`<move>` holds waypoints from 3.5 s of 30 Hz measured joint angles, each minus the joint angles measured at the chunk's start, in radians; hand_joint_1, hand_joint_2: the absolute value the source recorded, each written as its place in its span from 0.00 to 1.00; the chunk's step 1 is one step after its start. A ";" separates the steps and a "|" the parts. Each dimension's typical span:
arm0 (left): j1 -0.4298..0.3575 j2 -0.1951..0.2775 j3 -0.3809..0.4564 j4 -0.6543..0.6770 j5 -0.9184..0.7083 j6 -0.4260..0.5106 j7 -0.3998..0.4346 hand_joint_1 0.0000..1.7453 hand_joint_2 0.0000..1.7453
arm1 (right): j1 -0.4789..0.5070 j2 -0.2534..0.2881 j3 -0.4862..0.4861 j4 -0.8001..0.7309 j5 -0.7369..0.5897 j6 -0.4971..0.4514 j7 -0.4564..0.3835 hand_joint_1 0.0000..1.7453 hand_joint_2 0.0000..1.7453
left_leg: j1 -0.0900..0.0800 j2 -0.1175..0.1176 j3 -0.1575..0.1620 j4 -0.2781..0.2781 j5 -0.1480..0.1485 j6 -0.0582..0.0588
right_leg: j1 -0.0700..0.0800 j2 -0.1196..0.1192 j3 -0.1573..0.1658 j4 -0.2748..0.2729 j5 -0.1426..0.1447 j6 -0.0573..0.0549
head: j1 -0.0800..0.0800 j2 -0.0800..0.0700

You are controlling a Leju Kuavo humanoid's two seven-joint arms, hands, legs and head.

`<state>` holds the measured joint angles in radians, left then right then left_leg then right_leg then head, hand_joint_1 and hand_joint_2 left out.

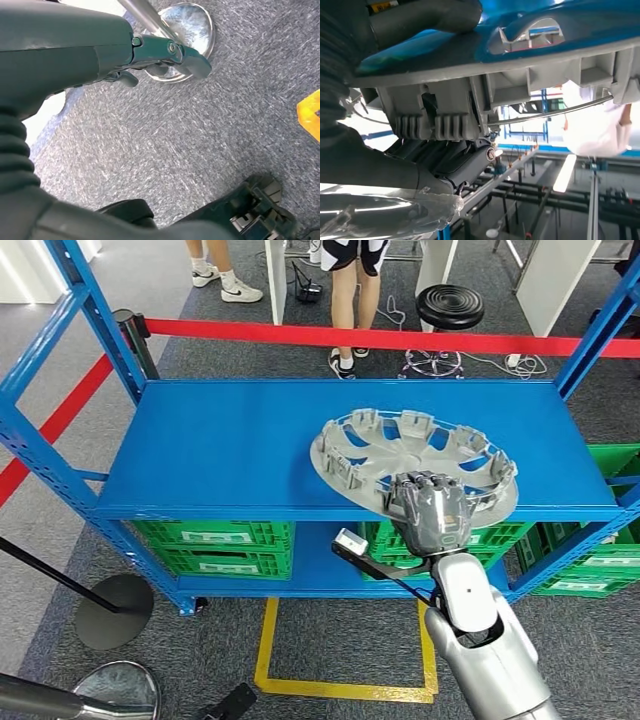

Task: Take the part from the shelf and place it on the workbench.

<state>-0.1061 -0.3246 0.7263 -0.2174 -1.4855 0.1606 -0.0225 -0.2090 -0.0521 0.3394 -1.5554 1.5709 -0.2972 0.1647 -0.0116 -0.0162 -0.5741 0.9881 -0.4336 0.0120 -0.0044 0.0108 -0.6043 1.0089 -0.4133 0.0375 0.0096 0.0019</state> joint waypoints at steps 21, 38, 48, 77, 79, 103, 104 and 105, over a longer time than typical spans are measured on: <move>-0.009 0.002 -0.076 0.000 0.000 -0.002 0.031 0.00 1.00 | -0.108 -0.190 0.106 -0.366 -0.001 0.000 0.151 1.00 1.00 | -0.002 0.000 -0.001 0.000 0.000 0.001 | -0.002 0.000 -0.001 0.000 0.000 0.001 | 0.000 0.000; -0.012 0.002 -0.099 0.000 0.001 -0.001 0.044 0.00 1.00 | -0.085 -0.213 0.075 -0.492 -0.002 -0.025 -0.005 1.00 1.00 | -0.002 0.000 -0.002 0.000 0.001 0.001 | -0.002 -0.001 -0.001 0.000 0.000 0.001 | 0.000 0.000; -0.011 0.003 -0.094 0.000 0.001 0.012 0.053 0.00 1.00 | -0.048 -0.173 0.039 -0.483 -0.002 -0.026 -0.042 1.00 1.00 | -0.004 0.000 -0.002 0.001 -0.001 0.003 | -0.004 -0.001 -0.001 -0.001 0.001 0.002 | 0.000 0.000; 0.004 0.006 -0.064 0.000 0.001 0.055 0.066 0.00 1.00 | -0.020 -0.145 0.049 -0.447 -0.002 -0.019 -0.033 1.00 1.00 | 0.002 0.000 -0.043 0.065 -0.036 -0.017 | -0.018 -0.001 -0.003 0.018 -0.008 -0.007 | 0.002 0.000; 0.004 0.006 -0.063 0.000 0.001 0.055 0.066 0.00 1.00 | -0.019 -0.140 0.049 -0.447 -0.001 -0.019 -0.036 1.00 1.00 | 0.006 0.003 -0.091 0.185 -0.116 -0.027 | -0.017 -0.004 -0.017 0.018 0.003 -0.016 | -0.001 0.000; 0.005 0.005 -0.051 0.000 0.001 0.039 0.070 0.00 1.00 | 0.003 -0.124 0.046 -0.447 -0.003 -0.026 -0.077 1.00 1.00 | -0.006 0.003 -0.079 0.005 0.077 0.011 | 0.005 -0.002 0.091 0.008 -0.091 0.005 | 0.005 0.000; 0.005 0.005 -0.051 0.000 0.001 0.038 0.071 0.00 1.00 | 0.003 -0.122 0.046 -0.447 -0.003 -0.027 -0.079 1.00 1.00 | -0.005 0.003 -0.081 0.005 0.086 0.006 | 0.007 -0.001 0.092 0.000 -0.088 0.000 | 0.005 0.000; 0.006 0.005 -0.050 0.000 0.001 0.037 0.071 0.00 1.00 | 0.005 -0.119 0.044 -0.446 -0.002 -0.028 -0.081 1.00 1.00 | -0.004 0.003 -0.084 0.004 0.092 0.001 | 0.005 -0.002 0.083 0.001 -0.080 -0.006 | 0.006 0.000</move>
<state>-0.1006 -0.3194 0.6761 -0.2174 -1.4847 0.1977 0.0488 -0.2044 -0.1714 0.3835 -2.0013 1.5684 -0.3247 0.0833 -0.0160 -0.0131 -0.6580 0.9924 -0.3414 0.0129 0.0011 0.0085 -0.5211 1.0102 -0.4934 0.0310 0.0159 0.0020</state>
